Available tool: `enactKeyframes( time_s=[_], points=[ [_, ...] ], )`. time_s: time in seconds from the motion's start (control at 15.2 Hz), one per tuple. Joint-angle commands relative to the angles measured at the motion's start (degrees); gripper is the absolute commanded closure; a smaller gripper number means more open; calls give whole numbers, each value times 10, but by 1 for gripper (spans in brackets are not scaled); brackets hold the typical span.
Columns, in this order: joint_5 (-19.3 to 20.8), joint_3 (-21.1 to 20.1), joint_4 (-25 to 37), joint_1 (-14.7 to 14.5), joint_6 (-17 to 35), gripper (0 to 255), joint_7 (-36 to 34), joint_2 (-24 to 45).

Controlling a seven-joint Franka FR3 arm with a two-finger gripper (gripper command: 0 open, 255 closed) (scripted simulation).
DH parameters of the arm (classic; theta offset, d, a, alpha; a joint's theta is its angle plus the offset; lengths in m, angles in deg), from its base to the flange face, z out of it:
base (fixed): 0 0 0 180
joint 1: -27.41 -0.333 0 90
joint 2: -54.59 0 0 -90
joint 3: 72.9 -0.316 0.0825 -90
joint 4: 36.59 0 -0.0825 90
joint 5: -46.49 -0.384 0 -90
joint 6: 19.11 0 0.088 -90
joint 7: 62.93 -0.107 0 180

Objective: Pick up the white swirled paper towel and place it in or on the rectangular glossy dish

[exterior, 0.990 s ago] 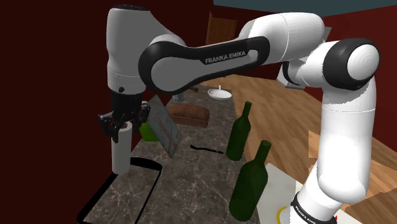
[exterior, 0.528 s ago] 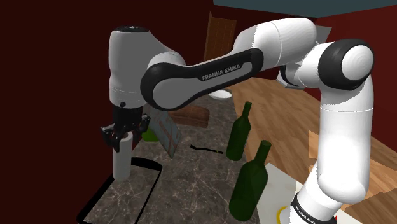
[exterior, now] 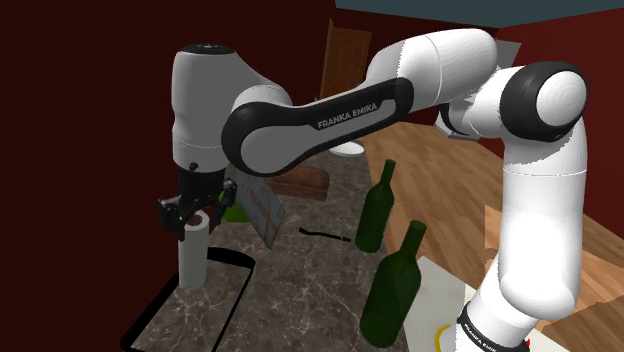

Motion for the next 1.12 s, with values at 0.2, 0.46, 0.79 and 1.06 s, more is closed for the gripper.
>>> enactKeyframes(
  time_s=[0.2,0.46,0.79,1.06],
  points=[
    [0,0,0,0,0,0,0,0],
    [-23,-12,27,7,-44,0,14,-25],
    [-29,-14,35,8,-56,0,18,-31],
    [-29,-14,35,8,-56,0,18,-31]
  ],
)
